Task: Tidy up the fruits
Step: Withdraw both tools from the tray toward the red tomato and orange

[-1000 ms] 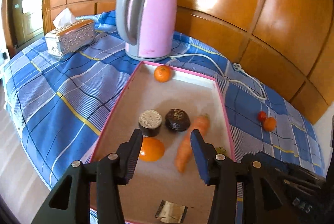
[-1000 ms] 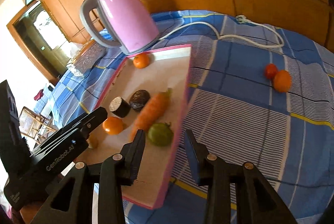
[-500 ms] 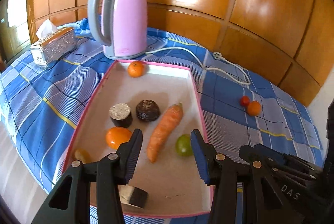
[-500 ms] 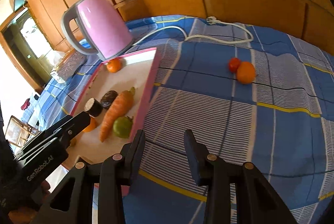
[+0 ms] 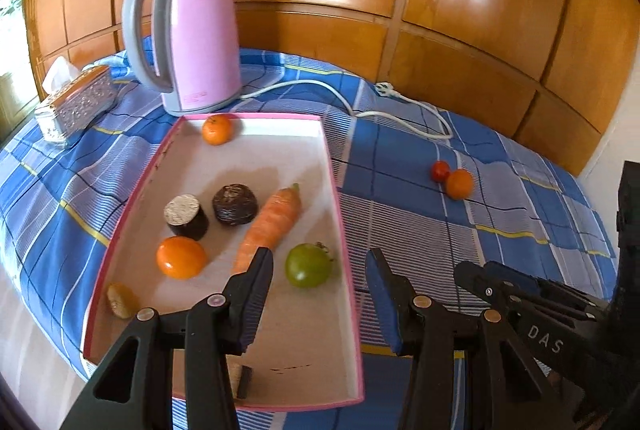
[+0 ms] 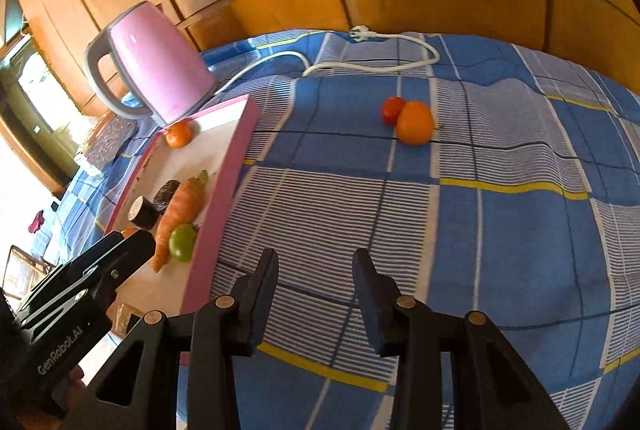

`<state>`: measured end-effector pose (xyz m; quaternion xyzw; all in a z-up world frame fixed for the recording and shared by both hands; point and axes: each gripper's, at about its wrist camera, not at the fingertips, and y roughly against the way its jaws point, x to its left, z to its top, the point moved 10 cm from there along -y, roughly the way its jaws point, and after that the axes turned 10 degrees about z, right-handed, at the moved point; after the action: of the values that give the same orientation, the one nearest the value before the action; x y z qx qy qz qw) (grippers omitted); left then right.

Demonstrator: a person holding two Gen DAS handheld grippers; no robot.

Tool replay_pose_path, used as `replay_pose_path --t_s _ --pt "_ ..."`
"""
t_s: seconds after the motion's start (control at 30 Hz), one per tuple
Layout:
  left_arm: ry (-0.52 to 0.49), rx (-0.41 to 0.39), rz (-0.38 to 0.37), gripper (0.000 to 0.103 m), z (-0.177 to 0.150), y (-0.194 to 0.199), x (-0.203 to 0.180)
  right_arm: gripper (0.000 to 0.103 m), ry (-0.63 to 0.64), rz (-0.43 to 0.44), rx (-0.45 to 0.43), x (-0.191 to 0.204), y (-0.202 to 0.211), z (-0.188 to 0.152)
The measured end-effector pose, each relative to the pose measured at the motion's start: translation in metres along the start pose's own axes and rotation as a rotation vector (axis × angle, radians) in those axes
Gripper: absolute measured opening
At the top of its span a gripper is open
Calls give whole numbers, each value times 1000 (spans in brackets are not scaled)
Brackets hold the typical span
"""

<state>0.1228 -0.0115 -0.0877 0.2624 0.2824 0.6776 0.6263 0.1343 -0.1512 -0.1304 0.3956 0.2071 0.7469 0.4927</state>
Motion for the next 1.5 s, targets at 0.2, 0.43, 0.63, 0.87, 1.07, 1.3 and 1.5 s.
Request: replay_pose_path --t_s 0.2,0.43,0.63,0.87,1.07,1.3,1.5 --pt "-30 7 -21 49 -1 -2 -18 39 -27 -18 -7 -16 4 1" --pt "-70 12 -46 49 -1 -4 -40 39 -63 -43 -11 -37 9 -1" --pt "-99 22 -64 49 -4 -7 -56 39 -92 -58 -14 -52 11 -1" --pt "-118 38 -79 49 -6 -14 -69 39 -115 -75 -10 -67 8 -1" --pt "-119 50 -86 49 -6 -21 -75 39 -111 -90 -8 -75 3 4" --pt "-109 56 -92 49 0 -29 -79 39 -87 -105 -19 -81 -8 28" --pt "-99 67 -96 49 4 -38 -81 39 -69 -129 -27 -87 -23 55"
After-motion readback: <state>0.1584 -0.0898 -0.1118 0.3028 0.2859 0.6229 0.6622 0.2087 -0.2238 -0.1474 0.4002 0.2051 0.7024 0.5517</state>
